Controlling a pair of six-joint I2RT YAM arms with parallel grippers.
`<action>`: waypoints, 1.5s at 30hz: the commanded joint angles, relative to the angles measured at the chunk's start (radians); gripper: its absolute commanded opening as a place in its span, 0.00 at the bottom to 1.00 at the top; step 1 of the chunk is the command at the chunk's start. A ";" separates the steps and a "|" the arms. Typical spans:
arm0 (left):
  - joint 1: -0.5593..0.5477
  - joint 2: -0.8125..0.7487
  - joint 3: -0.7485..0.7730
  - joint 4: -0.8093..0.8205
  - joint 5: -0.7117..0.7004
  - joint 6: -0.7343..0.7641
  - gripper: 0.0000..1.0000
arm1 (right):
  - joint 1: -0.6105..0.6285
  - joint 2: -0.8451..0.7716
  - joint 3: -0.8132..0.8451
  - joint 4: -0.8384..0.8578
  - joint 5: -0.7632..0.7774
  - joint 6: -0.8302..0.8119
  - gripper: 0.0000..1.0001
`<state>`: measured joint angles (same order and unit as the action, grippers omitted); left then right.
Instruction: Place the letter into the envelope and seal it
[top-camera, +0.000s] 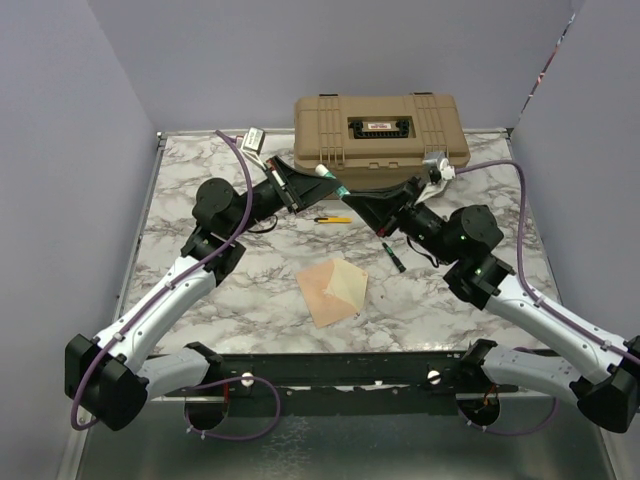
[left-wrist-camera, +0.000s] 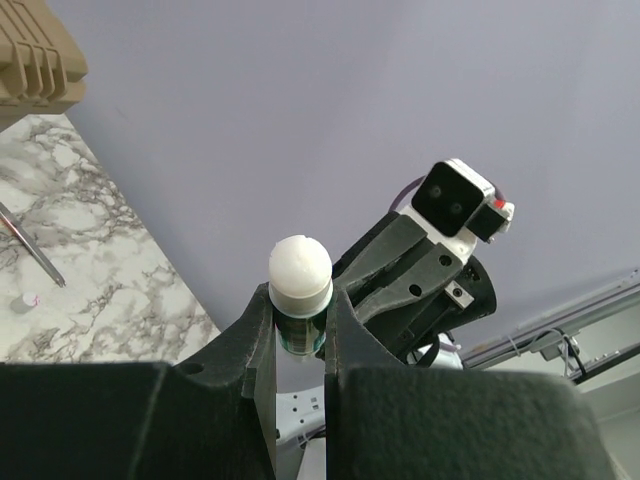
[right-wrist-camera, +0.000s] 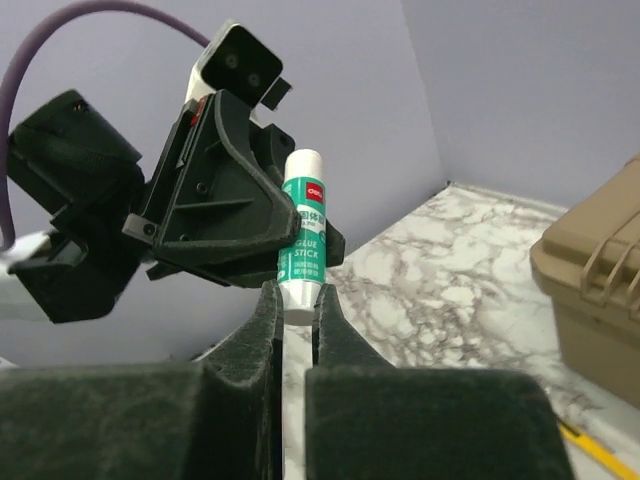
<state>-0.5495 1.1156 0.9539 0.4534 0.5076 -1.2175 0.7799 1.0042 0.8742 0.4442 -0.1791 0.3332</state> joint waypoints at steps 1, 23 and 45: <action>-0.010 -0.029 0.032 0.013 0.037 0.035 0.00 | -0.005 0.037 0.057 -0.125 0.131 0.303 0.00; -0.010 -0.115 -0.041 0.137 -0.021 0.172 0.00 | -0.015 0.094 -0.125 0.288 0.014 1.420 0.42; -0.009 -0.069 0.035 -0.092 -0.089 -0.257 0.00 | 0.019 0.016 0.130 0.033 0.010 -0.302 0.70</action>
<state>-0.5568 1.0439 0.9558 0.3553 0.4294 -1.3220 0.7830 0.9821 0.9348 0.4911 -0.1513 0.3363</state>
